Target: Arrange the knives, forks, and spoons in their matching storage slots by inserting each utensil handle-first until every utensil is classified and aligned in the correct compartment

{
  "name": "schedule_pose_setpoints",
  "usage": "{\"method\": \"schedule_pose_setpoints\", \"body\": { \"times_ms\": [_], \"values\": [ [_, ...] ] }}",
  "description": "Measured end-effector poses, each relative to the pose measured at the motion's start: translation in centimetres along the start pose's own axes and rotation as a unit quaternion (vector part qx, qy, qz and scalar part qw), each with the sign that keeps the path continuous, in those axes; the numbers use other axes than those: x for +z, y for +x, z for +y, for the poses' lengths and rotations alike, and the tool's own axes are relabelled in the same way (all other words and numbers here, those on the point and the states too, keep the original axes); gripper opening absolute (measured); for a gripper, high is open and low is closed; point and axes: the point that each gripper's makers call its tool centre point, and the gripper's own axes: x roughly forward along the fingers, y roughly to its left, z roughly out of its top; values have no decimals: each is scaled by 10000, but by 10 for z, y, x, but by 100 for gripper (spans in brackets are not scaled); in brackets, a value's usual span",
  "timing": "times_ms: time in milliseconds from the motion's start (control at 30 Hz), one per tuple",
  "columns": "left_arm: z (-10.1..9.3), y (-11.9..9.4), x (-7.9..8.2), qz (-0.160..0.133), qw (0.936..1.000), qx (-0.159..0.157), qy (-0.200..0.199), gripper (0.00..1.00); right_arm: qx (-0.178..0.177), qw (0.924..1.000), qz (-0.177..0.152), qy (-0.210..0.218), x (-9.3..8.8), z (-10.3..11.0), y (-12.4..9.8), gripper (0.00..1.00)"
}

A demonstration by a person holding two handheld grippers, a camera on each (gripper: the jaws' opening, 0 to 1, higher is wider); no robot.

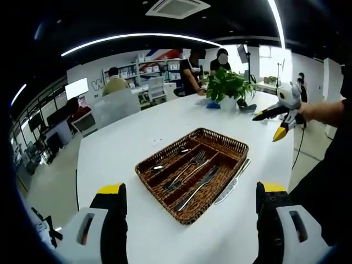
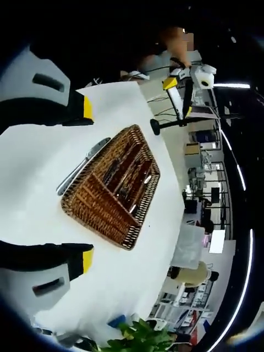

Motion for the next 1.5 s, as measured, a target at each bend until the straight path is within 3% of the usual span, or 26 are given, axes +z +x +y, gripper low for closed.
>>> {"method": "schedule_pose_setpoints", "body": {
  "times_ms": [200, 267, 367, 500, 600, 733, 867, 1233, 1300, 1500],
  "values": [
    [2, -4, -1, -22, 10000, 64, -39, 99, 92, 9992, 205, 333, -23, 3, 14, 87],
    [1, -5, -1, -51, 9999, 66, -75, 99, 166, 9991, 138, 370, -30, 4, 21, 83],
    [-1, -6, 2, -95, 9999, 49, -86, 99, 197, 9985, 388, 328, -50, 1, 33, 78],
    [0, -8, 2, -93, 9999, 73, -91, 99, 306, 9967, 544, 519, -64, 1, 42, 66],
    [2, -10, 2, -84, 9999, 95, -98, 99, 458, 9953, 617, 585, -71, 9, 49, 67],
    [1, -11, 2, -86, 9999, 89, -75, 99, 457, 9963, 612, 382, -70, 13, 57, 65],
    [1, -11, 4, -107, 9998, 78, -127, 99, 487, 9948, 741, 493, -75, 14, 67, 66],
    [0, -12, 6, -106, 9999, 80, -95, 99, 494, 9942, 810, 512, -83, 12, 68, 65],
    [-1, -12, 7, -113, 9999, 76, -85, 99, 628, 9934, 809, 514, -83, 17, 68, 58],
    [-3, -10, 8, -114, 9999, 53, -62, 99, 541, 9944, 794, 431, -82, 18, 72, 57]
  ]
}}
